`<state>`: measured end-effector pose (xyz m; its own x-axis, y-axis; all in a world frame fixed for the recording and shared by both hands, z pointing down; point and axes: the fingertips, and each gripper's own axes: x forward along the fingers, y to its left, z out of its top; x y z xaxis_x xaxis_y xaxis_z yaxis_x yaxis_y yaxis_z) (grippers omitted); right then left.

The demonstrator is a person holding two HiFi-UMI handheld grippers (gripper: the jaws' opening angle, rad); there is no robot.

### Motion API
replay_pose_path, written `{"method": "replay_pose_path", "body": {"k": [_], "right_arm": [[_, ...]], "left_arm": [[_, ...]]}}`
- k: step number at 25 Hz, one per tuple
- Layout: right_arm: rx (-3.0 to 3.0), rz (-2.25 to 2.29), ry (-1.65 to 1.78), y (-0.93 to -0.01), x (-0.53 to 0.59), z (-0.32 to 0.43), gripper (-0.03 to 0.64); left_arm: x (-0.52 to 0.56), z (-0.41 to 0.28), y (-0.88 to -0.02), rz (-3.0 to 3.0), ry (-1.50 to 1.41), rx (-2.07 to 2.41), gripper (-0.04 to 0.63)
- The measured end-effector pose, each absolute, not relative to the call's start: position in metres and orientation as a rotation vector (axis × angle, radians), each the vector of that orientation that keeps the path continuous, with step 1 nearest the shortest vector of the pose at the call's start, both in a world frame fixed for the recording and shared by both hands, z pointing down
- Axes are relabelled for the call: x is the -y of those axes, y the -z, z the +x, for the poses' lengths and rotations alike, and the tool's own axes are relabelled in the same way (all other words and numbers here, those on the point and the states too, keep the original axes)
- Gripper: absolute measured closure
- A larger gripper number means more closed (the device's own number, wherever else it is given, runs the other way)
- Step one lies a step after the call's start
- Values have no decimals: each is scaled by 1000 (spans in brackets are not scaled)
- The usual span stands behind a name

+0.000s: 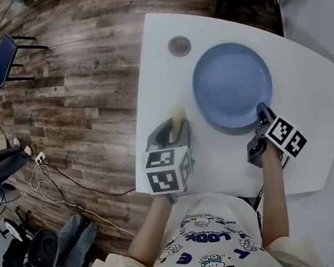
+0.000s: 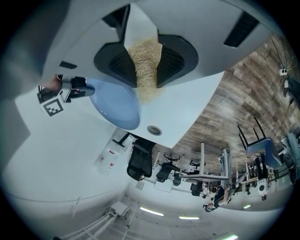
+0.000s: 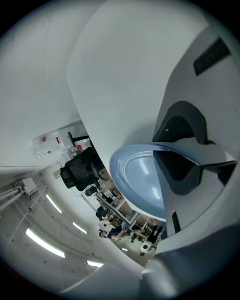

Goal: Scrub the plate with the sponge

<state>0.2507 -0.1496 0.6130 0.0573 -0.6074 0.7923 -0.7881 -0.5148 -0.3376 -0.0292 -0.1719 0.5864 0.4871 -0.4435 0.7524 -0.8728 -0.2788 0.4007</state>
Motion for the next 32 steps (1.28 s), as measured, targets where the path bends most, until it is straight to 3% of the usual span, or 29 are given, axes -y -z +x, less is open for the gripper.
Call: {"method": "replay_pose_path", "body": {"k": [10,21,32], "right_arm": [[1445,2267,-1648,-613,149,249,582],[1506,2299,-1630,-602,140,236,583],[1604,2313,-1723,-582,117,215,583]], "left_arm": [[170,-32,-585,1895,-630,1102,454],[167,-30,-574,1937,-604,1094,454],[155,-16,-520,2025,-461,1107,454]]}}
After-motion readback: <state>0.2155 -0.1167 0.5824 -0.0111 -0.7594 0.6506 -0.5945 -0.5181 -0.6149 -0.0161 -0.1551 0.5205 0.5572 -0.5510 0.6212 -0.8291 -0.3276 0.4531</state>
